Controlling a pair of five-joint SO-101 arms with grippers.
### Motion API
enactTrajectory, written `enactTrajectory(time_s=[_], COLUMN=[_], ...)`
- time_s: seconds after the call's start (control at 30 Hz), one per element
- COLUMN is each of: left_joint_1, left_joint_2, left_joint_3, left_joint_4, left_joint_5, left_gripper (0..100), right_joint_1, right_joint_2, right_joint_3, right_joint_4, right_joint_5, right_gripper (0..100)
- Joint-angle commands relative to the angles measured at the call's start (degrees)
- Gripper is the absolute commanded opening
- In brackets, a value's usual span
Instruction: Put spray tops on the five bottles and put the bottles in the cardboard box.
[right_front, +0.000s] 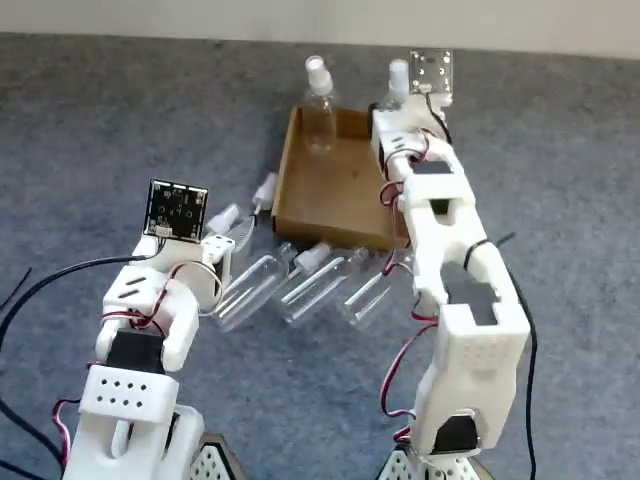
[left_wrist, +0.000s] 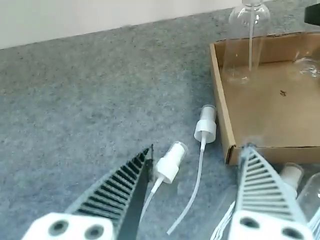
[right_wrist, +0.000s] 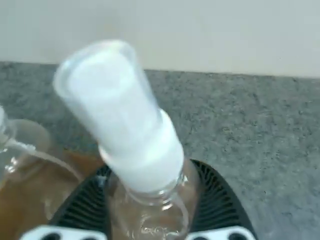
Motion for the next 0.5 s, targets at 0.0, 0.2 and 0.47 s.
enactTrajectory(time_s=[0.0,0.2,0.47], left_joint_1=[-1.01,-0.92,-1.01], left_joint_2=[-1.01,-1.01,-1.01], left_joint_3=[-0.22,-0.13,-0.13], left_joint_4=[-1.41,-1.49,-1.49], left_joint_5=[0.18,0.18,0.18], left_gripper=[25,25,25], right_joint_1=[0.48,0.22,-0.84], right_joint_2=[1.45,3.65,3.65], right_joint_3=[-6.81,-8.22,-8.75], right_joint_4=[-1.01,0.31,6.55], right_joint_5=[-0.62,-0.35,-0.26], right_gripper=[0.4,0.6,3.2])
